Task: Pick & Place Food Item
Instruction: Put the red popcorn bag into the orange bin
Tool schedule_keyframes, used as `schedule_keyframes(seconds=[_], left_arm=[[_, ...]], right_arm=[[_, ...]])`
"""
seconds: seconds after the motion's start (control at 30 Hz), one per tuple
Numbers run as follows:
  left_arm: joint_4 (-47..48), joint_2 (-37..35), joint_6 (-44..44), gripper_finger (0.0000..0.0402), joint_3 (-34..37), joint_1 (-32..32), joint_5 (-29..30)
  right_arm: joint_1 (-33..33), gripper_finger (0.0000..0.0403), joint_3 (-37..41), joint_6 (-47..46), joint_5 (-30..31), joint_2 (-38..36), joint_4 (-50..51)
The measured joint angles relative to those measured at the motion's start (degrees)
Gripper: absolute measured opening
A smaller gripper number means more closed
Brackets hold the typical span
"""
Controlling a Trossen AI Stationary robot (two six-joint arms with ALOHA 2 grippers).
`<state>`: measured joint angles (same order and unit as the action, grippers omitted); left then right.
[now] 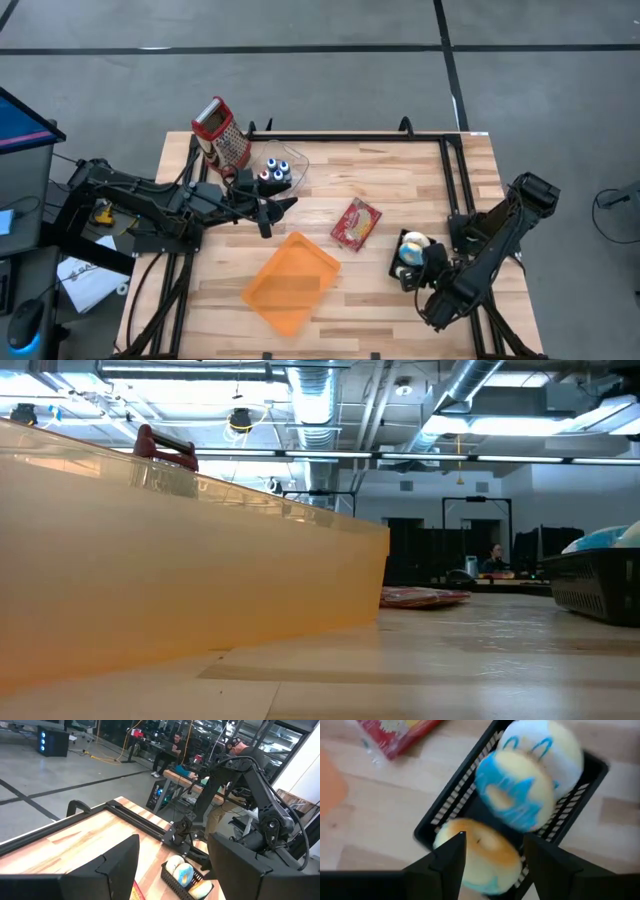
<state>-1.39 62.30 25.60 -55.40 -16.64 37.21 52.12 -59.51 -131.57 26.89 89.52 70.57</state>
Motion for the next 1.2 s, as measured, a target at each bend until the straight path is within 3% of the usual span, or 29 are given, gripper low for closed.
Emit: schedule_keyframes(seconds=[0.3,0.47,0.53,0.63,0.8,1.03,1.1,1.2], left_arm=[[0.02,0.00,0.18,0.0231,0.00,0.00,0.02],[0.04,-0.01,0.18,0.0231,0.00,0.00,0.02],[0.24,-0.01,0.12,0.0231,0.00,0.00,0.03],[2.69,0.00,-0.48,0.0231,0.00,0.00,0.10],[8.09,0.00,0.51,0.0231,0.00,0.00,-0.67],[11.44,0.00,1.94,0.0231,0.00,-0.44,-4.09],[10.93,-0.10,1.49,0.0231,0.00,-0.77,-4.08],[10.30,-0.33,1.39,0.0231,-0.02,-1.48,-4.04]], right_arm=[[-1.76,0.0183,-4.98,-0.31,3.98,0.00,3.56],[-4.56,0.0177,-8.97,1.31,12.05,0.00,6.97],[-6.43,0.0174,-10.29,3.86,16.01,0.00,6.79],[-10.58,0.0170,-11.00,8.34,15.68,-0.73,4.55],[-18.99,0.0162,-8.95,27.99,13.21,-7.36,-13.42],[-34.83,0.0153,-1.35,48.85,0.21,-20.02,-28.63],[-40.32,0.0153,2.93,52.98,-6.57,-24.31,-32.51],[-49.85,0.0154,10.98,58.47,-21.40,-29.16,-40.45]])
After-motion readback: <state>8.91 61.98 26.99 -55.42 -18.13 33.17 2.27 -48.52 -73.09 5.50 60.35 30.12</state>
